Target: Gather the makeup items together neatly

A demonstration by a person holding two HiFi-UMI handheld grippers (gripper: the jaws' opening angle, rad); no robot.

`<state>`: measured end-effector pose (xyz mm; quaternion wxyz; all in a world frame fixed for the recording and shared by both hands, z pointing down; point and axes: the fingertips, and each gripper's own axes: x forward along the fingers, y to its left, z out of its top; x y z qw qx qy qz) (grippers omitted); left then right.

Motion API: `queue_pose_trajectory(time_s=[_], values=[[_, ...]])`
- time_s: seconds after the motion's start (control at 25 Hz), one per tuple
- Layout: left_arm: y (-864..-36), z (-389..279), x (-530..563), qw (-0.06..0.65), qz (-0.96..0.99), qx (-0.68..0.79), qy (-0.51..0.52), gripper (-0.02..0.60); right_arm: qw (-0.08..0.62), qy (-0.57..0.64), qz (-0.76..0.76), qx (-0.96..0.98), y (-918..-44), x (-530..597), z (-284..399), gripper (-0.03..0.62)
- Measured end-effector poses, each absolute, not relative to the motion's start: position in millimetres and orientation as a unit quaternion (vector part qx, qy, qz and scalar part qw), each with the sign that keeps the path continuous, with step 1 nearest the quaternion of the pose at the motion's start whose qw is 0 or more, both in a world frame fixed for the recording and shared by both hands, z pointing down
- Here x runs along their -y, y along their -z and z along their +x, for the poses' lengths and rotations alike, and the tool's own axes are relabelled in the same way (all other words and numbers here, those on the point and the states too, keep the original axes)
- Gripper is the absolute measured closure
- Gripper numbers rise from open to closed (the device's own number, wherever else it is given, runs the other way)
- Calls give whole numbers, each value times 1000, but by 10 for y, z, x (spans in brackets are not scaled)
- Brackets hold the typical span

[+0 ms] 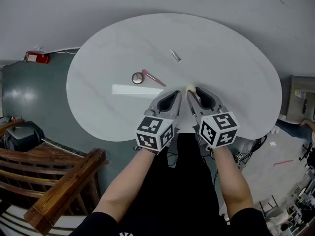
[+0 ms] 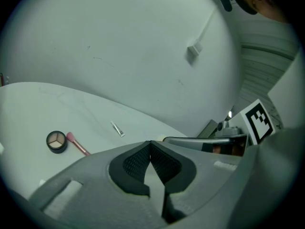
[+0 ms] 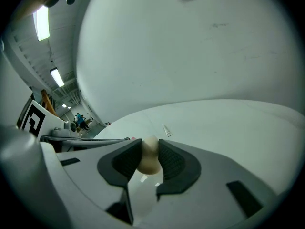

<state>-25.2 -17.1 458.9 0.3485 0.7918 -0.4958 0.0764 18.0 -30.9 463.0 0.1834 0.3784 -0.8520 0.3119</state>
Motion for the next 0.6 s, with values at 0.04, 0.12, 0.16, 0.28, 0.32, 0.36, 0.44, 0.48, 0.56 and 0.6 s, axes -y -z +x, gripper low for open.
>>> queue_pose_trajectory(time_s=[0.04, 0.12, 0.16, 0.28, 0.32, 0.36, 0.44, 0.48, 0.56, 0.6], values=[[-4586, -189, 200, 345, 795, 492, -77, 572, 179, -304, 386, 852, -4615, 333, 238, 474], [-4586, -49, 266, 339, 802, 486, -78, 572, 173, -288, 400, 852, -4596, 392, 367, 474], [-4592, 23, 295, 338, 804, 483, -78, 572, 172, -281, 407, 852, -4596, 422, 434, 474], [-4623, 212, 362, 340, 808, 475, -79, 572, 172, -272, 422, 848, -4640, 506, 617, 474], [-4633, 267, 387, 340, 809, 473, -81, 572, 172, -272, 426, 846, -4662, 539, 673, 474], [-4643, 319, 418, 339, 810, 472, -82, 572, 173, -271, 429, 844, -4686, 576, 728, 474], [-4673, 409, 485, 339, 811, 470, -84, 572, 173, -271, 435, 841, -4738, 648, 828, 474], [-4693, 447, 516, 340, 810, 470, -85, 572, 173, -272, 438, 839, -4769, 679, 872, 474], [-4743, 517, 574, 342, 809, 469, -89, 572, 176, -273, 441, 836, -4845, 738, 955, 473], [-4769, 554, 604, 343, 809, 469, -91, 572, 179, -273, 442, 835, -4886, 771, 996, 473]])
